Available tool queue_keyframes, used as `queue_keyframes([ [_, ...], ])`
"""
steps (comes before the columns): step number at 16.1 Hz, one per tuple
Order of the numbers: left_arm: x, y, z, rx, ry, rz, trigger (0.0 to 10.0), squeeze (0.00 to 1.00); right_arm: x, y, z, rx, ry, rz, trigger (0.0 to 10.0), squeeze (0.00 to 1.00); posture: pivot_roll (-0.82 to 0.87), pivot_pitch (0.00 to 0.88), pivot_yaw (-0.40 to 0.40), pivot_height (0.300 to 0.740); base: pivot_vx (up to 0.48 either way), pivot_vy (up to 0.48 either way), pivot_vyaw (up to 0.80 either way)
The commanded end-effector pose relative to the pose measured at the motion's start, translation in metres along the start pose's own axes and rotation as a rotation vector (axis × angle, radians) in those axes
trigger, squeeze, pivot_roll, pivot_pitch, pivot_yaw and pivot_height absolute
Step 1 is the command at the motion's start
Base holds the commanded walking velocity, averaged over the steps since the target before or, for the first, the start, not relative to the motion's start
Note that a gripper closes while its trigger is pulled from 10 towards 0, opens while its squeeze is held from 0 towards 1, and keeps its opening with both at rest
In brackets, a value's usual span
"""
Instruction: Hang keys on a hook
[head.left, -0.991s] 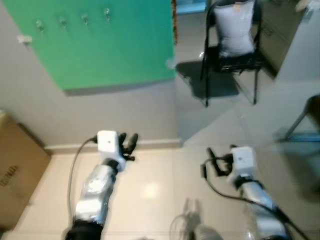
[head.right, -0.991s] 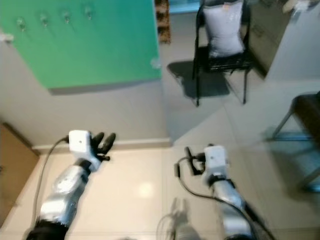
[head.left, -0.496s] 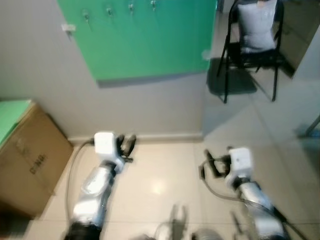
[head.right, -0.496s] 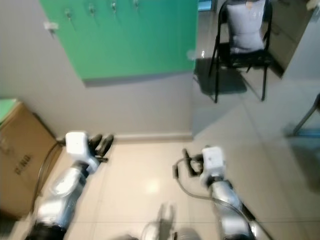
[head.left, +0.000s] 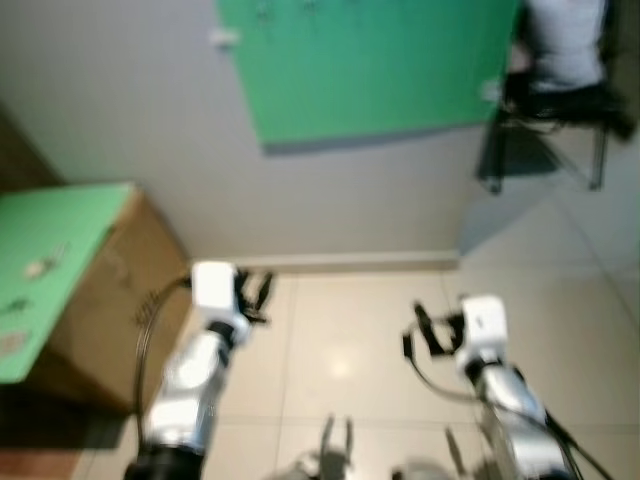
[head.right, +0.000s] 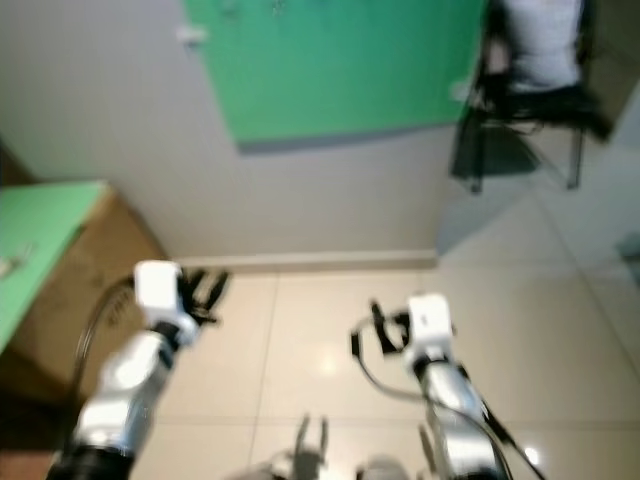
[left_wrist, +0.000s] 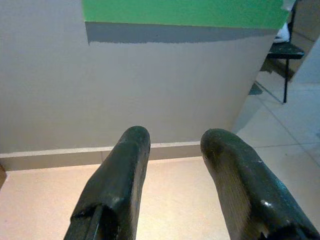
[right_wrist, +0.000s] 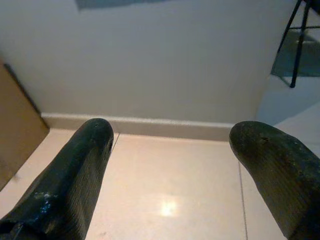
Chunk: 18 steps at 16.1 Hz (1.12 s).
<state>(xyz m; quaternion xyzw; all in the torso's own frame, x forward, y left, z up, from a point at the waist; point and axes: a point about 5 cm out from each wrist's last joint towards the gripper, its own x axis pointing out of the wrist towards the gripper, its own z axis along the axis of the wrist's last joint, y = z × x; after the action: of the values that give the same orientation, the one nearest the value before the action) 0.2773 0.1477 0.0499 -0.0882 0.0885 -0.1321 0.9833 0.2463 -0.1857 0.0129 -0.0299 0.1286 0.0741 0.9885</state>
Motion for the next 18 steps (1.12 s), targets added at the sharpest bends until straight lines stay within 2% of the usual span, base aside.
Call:
queue_keyframes([
  [1,0.0,0.003,0.004,0.02,-0.016,0.01,10.0,0.0,0.002,0.001,0.005,-0.004,-0.022,-0.001,10.0,0.0,-0.28,0.0,0.134,0.717,0.292,0.382,0.0],
  [7,0.0,0.004,-0.004,0.116,0.021,0.029,10.0,0.0,0.003,0.001,0.006,-0.016,-0.029,0.004,10.0,0.0,-0.29,0.0,0.137,0.717,0.28,0.388,0.0],
  [13,0.002,0.008,-0.002,0.148,0.019,0.07,10.0,0.0,0.006,0.009,0.007,-0.001,-0.035,0.029,10.0,0.0,-0.27,0.0,0.138,0.717,0.464,0.0,0.0],
  [16,0.001,0.007,-0.004,0.148,0.018,0.081,10.0,0.0,0.007,0.011,0.006,0.002,-0.019,0.053,10.0,0.0,-0.25,0.0,0.124,0.717,0.469,0.0,0.7],
  [18,0.0,0.008,-0.004,0.225,0.021,0.124,10.0,0.0,0.008,0.009,0.009,0.014,-0.036,0.048,10.0,0.0,-0.25,0.0,0.116,0.717,0.236,0.0,0.0],
])
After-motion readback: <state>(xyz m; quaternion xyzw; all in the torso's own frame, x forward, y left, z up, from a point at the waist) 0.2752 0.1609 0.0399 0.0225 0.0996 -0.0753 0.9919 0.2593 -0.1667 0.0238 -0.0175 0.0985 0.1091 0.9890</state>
